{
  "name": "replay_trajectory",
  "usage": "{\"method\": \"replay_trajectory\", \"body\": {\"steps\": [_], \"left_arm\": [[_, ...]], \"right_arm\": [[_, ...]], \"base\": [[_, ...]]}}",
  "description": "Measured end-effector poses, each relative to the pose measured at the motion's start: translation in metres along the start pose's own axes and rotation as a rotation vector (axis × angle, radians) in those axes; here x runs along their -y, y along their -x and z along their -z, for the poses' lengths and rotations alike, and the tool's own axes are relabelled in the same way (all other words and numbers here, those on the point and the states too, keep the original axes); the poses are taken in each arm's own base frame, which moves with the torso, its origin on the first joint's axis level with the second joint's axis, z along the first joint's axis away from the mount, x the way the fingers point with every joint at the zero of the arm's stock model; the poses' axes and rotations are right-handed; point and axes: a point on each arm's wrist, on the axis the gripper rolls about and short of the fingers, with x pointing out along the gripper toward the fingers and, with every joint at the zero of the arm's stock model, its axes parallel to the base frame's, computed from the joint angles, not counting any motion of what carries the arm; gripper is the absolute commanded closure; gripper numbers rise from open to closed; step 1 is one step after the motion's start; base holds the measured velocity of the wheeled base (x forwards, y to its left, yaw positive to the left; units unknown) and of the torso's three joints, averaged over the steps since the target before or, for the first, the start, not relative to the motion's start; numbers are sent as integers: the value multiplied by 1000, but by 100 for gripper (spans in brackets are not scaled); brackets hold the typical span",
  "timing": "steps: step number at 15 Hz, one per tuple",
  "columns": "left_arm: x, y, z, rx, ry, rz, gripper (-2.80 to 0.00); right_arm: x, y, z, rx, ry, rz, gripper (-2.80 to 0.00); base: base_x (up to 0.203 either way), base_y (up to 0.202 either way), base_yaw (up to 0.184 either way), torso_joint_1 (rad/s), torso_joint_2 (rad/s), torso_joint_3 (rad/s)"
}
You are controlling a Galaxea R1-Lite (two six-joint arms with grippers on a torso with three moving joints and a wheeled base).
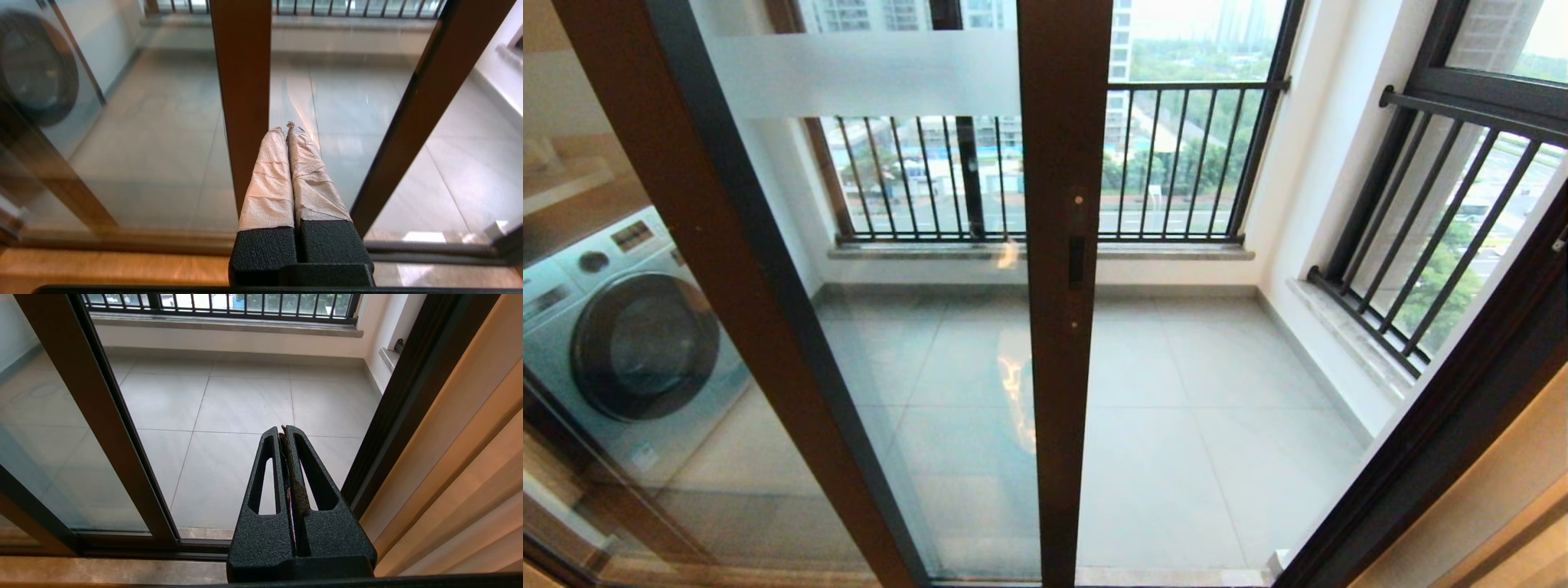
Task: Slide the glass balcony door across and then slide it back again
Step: Close the slid door
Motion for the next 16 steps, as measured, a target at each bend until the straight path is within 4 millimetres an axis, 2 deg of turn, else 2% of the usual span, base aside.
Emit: {"method": "replay_trajectory", "body": {"steps": [5,7,10,12,14,16], "left_arm": [[0,0,-1,0,-6,-1,0],[0,1,-1,17,1,-2,0],[0,1,0,23,2,-2,0],[0,1,0,24,2,-1,0],[0,1,0,24,2,-1,0],[0,1,0,24,2,-1,0]], "right_arm": [[0,0,-1,2,3,2,0],[1,6,-19,62,6,-2,0],[3,14,-63,135,12,-47,0],[5,11,-100,143,7,-87,0],[7,-5,-134,85,-7,-148,0],[8,-37,-157,-45,-41,-255,0]], "base": [[0,0,0,0,0,0],[0,0,0,0,0,0],[0,0,0,0,0,0],[0,0,0,0,0,0],[0,0,0,0,0,0],[0,0,0,0,0,0]]}}
